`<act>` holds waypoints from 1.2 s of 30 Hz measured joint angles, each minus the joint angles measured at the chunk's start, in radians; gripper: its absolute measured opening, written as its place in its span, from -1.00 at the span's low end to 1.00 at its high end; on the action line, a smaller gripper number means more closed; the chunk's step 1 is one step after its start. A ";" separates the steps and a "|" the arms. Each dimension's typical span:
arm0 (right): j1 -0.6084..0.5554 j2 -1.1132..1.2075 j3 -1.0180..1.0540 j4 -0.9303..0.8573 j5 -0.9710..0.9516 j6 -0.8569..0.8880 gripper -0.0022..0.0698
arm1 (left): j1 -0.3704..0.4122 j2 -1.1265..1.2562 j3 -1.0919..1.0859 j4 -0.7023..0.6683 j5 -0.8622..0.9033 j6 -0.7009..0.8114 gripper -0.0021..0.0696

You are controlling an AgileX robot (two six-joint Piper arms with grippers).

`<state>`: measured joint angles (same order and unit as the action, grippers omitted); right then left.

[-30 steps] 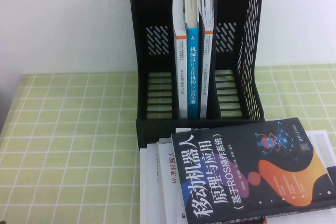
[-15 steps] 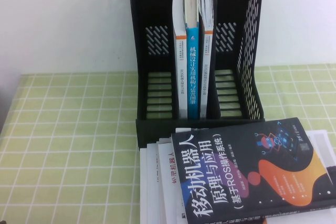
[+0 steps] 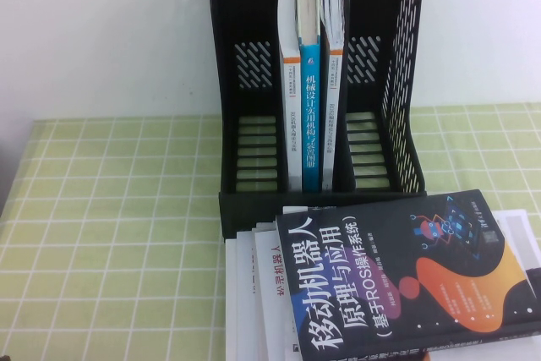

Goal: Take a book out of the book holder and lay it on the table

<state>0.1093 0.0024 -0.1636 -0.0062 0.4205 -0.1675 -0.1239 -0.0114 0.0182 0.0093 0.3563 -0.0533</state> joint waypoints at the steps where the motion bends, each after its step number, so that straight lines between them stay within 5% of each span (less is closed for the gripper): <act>1: -0.022 -0.010 0.036 0.051 -0.029 0.002 -0.95 | 0.000 0.000 0.000 0.000 0.000 0.000 -0.95; 6: -0.071 -0.012 0.175 0.181 -0.054 -0.015 -0.95 | 0.000 0.000 0.000 -0.001 0.000 0.000 -0.95; 15: -0.077 -0.012 0.186 0.185 -0.036 -0.162 -0.95 | 0.000 0.000 0.000 -0.002 -0.002 0.000 -0.95; 36: -0.078 -0.012 0.186 0.192 -0.036 -0.172 -0.95 | 0.000 0.000 0.001 -0.002 -0.002 0.002 -0.95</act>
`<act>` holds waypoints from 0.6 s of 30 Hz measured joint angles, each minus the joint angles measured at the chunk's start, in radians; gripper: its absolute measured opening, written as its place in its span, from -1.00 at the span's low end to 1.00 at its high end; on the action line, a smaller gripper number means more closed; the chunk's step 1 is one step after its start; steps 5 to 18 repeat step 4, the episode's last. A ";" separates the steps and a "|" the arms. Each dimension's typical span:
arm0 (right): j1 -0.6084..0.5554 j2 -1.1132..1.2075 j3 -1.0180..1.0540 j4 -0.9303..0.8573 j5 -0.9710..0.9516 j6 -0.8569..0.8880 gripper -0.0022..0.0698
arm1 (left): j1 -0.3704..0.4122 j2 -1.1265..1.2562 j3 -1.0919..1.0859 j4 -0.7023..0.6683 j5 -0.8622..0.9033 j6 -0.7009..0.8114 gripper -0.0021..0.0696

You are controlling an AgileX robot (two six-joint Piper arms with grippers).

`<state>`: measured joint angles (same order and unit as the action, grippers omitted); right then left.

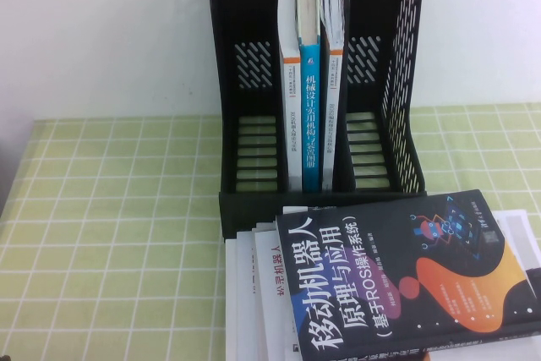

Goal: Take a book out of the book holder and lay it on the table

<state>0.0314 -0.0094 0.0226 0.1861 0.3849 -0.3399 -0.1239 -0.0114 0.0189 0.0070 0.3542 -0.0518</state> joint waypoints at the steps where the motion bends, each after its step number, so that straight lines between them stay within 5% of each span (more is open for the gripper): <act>1: 0.000 0.000 0.000 0.000 0.000 0.000 -0.95 | 0.000 0.000 0.000 0.000 0.000 0.000 -0.95; 18: 0.000 0.000 0.000 0.000 0.000 0.000 -0.95 | 0.000 0.000 0.000 0.000 0.000 0.000 -0.95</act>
